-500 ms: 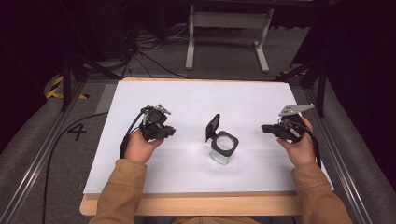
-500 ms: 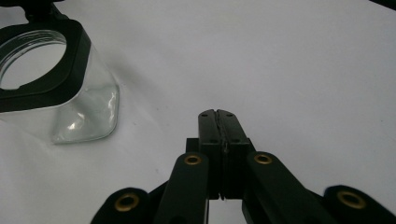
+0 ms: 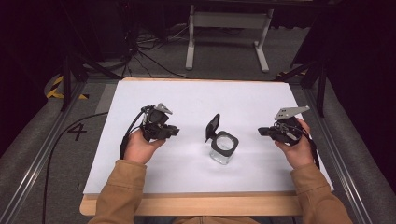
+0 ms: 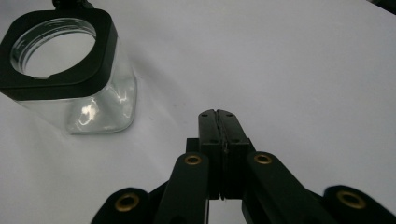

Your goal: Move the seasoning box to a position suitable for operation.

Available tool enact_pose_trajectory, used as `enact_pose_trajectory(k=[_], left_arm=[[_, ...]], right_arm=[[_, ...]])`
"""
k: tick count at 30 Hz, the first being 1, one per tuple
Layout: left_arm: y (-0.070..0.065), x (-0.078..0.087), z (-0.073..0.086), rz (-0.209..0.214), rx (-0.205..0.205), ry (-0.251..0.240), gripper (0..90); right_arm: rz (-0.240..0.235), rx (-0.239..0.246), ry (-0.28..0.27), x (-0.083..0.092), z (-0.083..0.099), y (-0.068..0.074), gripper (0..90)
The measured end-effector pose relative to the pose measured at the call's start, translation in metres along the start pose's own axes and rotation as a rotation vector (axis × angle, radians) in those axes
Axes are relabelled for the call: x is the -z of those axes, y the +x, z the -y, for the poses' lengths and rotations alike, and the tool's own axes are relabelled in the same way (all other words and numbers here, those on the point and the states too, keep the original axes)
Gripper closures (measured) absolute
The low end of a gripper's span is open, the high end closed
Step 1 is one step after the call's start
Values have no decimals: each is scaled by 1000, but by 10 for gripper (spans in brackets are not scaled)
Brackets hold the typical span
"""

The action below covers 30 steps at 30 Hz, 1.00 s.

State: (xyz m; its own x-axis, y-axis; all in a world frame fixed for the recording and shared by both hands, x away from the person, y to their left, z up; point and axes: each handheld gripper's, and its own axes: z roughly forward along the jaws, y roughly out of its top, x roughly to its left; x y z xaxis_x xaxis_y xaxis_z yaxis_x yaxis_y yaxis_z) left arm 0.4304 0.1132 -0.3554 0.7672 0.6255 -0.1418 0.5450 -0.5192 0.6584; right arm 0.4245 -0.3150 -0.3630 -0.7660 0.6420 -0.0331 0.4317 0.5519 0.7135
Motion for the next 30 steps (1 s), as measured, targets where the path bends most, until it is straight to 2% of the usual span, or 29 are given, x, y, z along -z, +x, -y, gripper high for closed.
enact_pose_trajectory(k=[1,5,12,13,14,16,17,20,24,30], left_arm=[[-2,1,-1,1,-16,5,807],[-9,2,-4,14,-36,2,805],[-10,1,-5,33,-33,8,806],[-10,1,-6,43,-22,0,806],[-11,2,-6,49,-22,5,806],[-12,2,-7,55,-23,3,806],[-15,2,-8,56,-33,-10,806],[-20,4,-10,48,-30,-57,808],[-26,3,-13,28,-39,-88,817],[-36,-2,-22,61,-63,-115,841]], right_arm=[[-5,7,-3,0,-1,1,899],[-35,9,-7,-3,-3,6,898],[-64,20,5,-8,-5,11,898],[-110,17,17,-10,-4,13,897],[-113,27,21,-12,-5,14,898],[-104,39,29,-13,-5,16,898],[-94,42,45,-16,-5,19,898],[-95,53,48,-19,-6,21,898],[-94,53,51,-19,-6,23,898],[-89,29,38,-12,-1,21,898]])
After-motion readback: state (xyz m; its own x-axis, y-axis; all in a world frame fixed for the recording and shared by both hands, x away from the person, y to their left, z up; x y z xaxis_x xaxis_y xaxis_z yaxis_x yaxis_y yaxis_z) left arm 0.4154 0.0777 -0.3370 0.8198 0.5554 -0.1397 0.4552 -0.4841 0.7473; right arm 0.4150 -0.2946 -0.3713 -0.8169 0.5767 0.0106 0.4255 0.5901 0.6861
